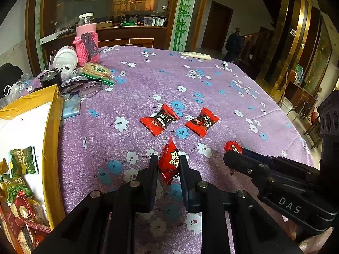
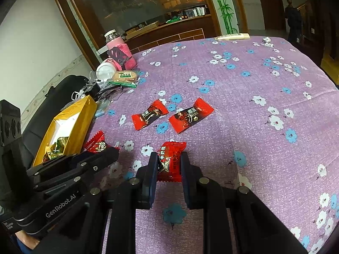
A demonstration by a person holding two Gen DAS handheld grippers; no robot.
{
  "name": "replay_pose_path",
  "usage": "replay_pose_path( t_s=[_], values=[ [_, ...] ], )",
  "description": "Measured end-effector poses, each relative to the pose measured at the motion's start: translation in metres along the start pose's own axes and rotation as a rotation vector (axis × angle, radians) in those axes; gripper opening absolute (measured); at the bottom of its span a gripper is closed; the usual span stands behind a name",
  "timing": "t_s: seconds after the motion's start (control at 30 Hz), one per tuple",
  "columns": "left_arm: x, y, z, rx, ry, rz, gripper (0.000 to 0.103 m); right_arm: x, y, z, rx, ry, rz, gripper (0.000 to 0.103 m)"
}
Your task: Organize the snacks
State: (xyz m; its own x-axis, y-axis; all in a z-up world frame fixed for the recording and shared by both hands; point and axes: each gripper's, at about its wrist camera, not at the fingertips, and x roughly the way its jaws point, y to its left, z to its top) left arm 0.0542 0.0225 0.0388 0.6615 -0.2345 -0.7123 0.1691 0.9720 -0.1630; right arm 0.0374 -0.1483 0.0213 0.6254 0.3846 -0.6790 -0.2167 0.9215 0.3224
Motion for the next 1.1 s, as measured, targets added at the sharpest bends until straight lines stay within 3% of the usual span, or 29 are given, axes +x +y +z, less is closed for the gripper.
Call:
replay_pose_path(
  t_s=[0.77,1.1],
  values=[
    [-0.006,0.002,0.002,-0.009,-0.027,0.028,0.019,-0.009,-0.002,0.003,-0.002,-0.056,-0.034,0.019],
    [-0.046,0.003,0.001,-0.024,-0.077,0.001,0.019,-0.015,-0.006,0.006,0.018,-0.085,-0.03,0.019]
  ],
)
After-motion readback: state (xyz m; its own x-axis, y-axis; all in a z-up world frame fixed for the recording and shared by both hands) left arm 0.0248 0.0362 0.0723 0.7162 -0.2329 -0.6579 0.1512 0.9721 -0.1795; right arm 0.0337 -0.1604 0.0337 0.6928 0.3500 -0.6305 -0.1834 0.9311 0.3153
